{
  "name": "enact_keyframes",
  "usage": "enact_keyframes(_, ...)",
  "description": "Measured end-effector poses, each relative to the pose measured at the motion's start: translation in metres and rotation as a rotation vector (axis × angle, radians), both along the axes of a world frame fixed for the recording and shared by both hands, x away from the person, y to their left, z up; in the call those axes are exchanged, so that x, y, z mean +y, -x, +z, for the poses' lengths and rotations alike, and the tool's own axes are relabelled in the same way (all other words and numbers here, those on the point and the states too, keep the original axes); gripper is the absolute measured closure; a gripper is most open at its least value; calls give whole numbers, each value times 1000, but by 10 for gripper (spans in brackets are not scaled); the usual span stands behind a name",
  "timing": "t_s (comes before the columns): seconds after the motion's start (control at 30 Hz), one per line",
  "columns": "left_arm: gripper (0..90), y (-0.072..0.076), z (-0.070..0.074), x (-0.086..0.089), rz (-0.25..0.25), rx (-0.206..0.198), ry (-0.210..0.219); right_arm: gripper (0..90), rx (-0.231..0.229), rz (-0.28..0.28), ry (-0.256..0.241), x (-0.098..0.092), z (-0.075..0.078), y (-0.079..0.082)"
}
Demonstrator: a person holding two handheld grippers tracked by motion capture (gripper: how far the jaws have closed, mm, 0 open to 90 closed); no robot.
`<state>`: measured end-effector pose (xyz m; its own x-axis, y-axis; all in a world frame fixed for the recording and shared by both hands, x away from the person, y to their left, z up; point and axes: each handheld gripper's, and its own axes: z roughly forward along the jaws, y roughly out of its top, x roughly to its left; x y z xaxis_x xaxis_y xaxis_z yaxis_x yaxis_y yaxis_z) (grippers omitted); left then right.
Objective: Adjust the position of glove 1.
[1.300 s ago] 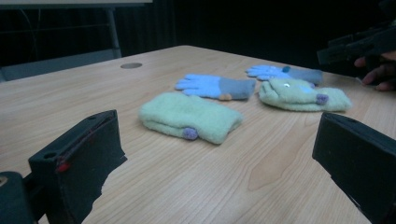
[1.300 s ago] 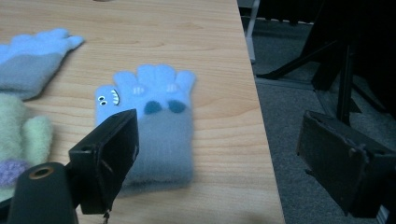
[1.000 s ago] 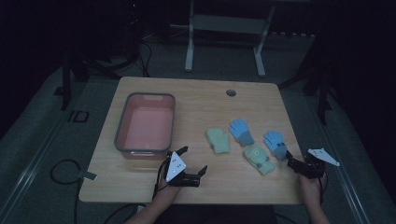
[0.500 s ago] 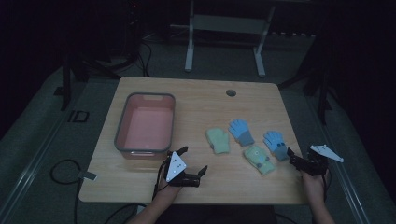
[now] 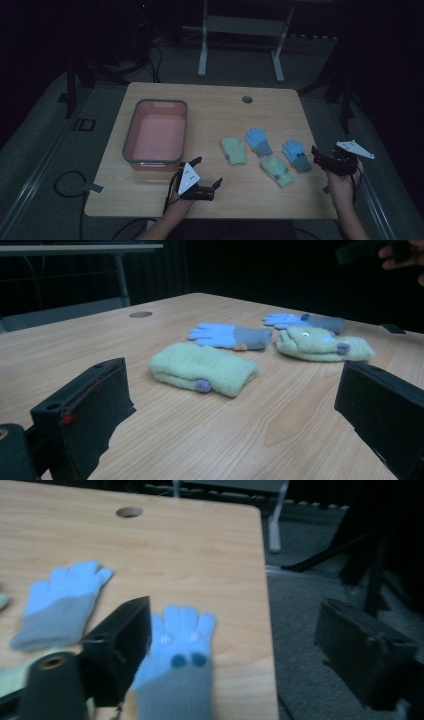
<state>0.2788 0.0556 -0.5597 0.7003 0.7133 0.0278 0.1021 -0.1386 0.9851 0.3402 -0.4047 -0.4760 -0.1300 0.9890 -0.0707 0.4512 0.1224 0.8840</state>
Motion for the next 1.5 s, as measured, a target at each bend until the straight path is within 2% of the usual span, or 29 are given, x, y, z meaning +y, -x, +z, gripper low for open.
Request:
enact_keyframes(0.03, 10, 0, 0, 0, 0, 0, 0, 173, -6, -16, 3, 3, 3, -1)
enact_keyframes(0.1, 10, 0, 0, 0, 0, 3, 2, 132, 11, 0, -14, 6, 8, -3)
enact_keyframes(0.2, 10, -1, 0, 0, 1, 6, 4, 143, 13, 28, -33, 11, 18, -4)
enact_keyframes(0.3, 10, 0, 0, 0, 0, 5, 2, 220, -1, 19, -25, 17, 27, -4)
enact_keyframes(0.4, 10, 0, 0, 0, -1, 3, -1, 230, -11, 38, -41, 21, 36, -5)
enact_keyframes(0.67, 10, 0, 0, 0, -4, 1, -3, 117, -11, 85, -45, 39, 51, -10)
enact_keyframes(0.87, 10, 0, 0, 0, -4, 0, -3, 110, -19, 151, -34, 56, 57, -13)
enact_keyframes(1.0, 10, 0, 0, 0, -5, 1, -5, 110, 2, 194, -12, 68, 60, -16)
enact_keyframes(1.17, 10, 0, 0, 0, -5, 1, -6, 156, 9, 248, 1, 83, 63, -21)
enact_keyframes(1.3, 10, 0, 0, 0, -7, 1, -6, 180, 27, 289, 20, 98, 61, -27)
enact_keyframes(1.5, 10, 0, 0, 0, -8, 2, -5, 215, 62, 341, 16, 118, 53, -36)
